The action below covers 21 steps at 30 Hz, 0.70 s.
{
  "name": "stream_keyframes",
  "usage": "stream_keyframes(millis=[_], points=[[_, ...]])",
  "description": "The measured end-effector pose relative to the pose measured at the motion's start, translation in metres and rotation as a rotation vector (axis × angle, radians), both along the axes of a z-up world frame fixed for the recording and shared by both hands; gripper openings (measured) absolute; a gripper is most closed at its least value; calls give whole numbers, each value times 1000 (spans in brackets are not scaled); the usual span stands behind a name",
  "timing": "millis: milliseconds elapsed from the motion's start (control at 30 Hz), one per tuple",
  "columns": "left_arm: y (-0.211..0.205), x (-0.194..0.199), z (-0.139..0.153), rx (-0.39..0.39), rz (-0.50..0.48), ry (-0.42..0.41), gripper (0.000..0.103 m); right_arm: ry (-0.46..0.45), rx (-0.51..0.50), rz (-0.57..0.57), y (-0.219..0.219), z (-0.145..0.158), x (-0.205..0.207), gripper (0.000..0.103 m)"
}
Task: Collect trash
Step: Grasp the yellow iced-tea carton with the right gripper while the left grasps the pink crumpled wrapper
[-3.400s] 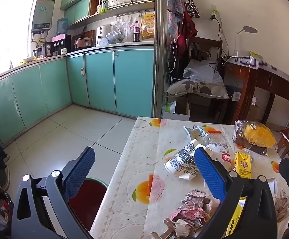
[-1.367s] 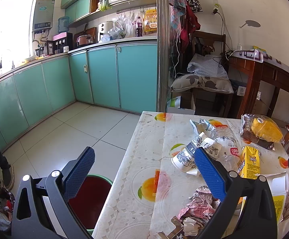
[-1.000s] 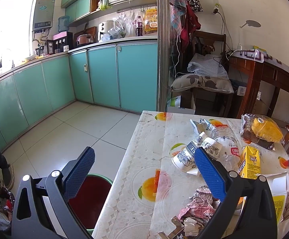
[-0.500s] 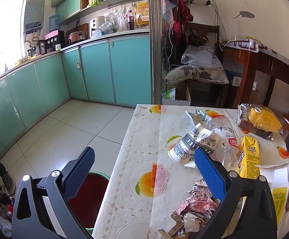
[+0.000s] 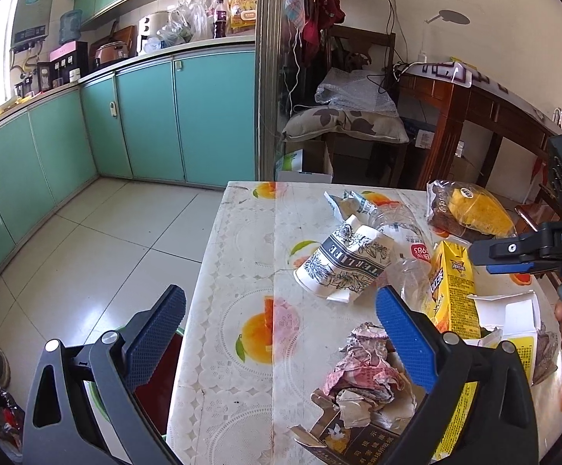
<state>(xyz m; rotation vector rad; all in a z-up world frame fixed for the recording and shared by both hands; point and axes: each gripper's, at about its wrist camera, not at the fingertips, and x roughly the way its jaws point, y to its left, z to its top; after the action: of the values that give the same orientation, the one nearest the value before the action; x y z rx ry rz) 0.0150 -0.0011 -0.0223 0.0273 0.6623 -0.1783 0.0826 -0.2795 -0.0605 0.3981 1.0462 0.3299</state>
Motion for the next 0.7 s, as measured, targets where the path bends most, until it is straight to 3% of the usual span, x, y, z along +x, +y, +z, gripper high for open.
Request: stream_keyframes(millis=[167, 267, 467, 667, 700], points=[[3, -1, -2, 7, -25, 19, 88, 103, -105, 35, 23, -16, 17, 69], [3, -1, -5, 20, -47, 34, 88, 159, -130, 51, 33, -26, 25, 62], [-5, -4, -9, 14, -126, 72, 88, 131, -93, 62, 35, -16, 25, 39], [-17, 0, -20, -49, -216, 145, 87, 51, -65, 71, 28, 6, 17, 37], [-19, 2, -24, -53, -225, 158, 82, 37, -58, 66, 26, 9, 15, 37]])
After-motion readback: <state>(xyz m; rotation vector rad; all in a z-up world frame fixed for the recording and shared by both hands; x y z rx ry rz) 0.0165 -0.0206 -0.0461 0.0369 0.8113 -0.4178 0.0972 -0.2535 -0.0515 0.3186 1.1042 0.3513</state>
